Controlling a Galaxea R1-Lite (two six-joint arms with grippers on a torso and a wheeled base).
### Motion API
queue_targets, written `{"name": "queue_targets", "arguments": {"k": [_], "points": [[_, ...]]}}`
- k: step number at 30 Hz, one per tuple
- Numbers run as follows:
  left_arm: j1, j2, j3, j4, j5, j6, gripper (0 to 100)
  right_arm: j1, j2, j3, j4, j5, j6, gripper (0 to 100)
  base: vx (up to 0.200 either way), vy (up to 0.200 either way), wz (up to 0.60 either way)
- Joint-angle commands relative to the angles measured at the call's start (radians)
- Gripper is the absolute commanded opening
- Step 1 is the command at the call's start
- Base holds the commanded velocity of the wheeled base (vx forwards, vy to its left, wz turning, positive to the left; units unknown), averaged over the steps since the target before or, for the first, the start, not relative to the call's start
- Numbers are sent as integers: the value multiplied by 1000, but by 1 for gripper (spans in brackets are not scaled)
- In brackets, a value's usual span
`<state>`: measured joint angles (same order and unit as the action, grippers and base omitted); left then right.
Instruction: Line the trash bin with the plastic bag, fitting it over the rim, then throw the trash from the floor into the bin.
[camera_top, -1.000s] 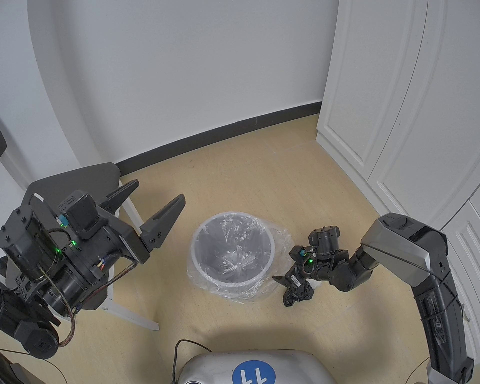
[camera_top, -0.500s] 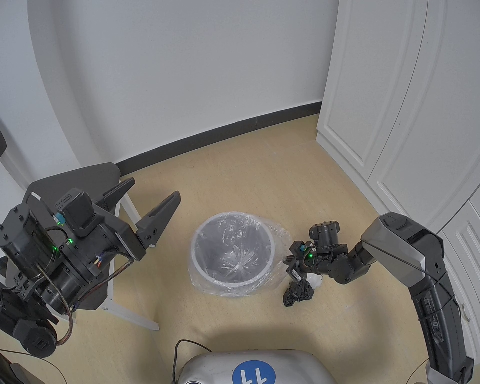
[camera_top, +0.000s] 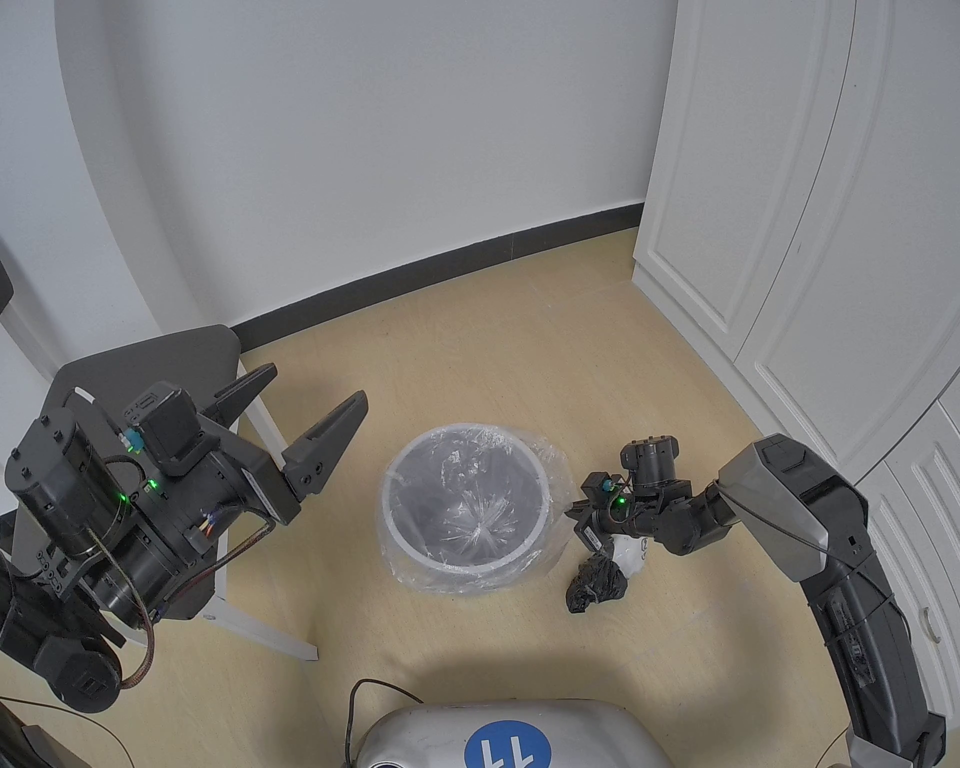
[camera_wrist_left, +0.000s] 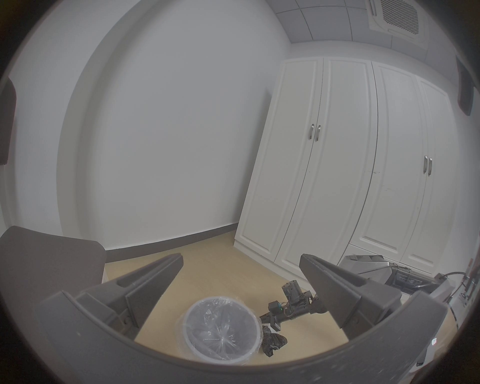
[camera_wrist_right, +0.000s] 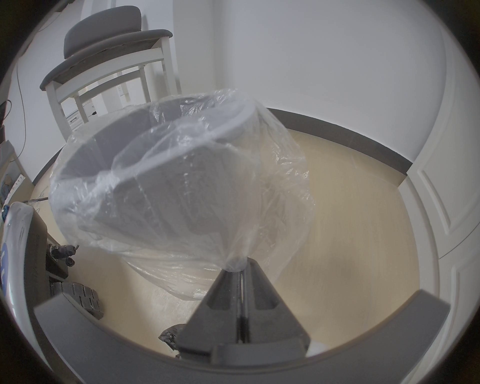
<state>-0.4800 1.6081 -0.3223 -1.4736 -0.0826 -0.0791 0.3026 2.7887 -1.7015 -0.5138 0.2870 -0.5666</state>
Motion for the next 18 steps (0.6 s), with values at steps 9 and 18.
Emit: {"name": "queue_targets", "arguments": {"k": [9, 18], "points": [[0, 38, 3, -1, 0, -1, 100, -2, 75, -119, 98, 17, 2, 0, 0, 0, 0], [0, 44, 5, -1, 0, -2, 100, 1, 146, -273, 184, 17, 14, 0, 0, 0, 0]]}}
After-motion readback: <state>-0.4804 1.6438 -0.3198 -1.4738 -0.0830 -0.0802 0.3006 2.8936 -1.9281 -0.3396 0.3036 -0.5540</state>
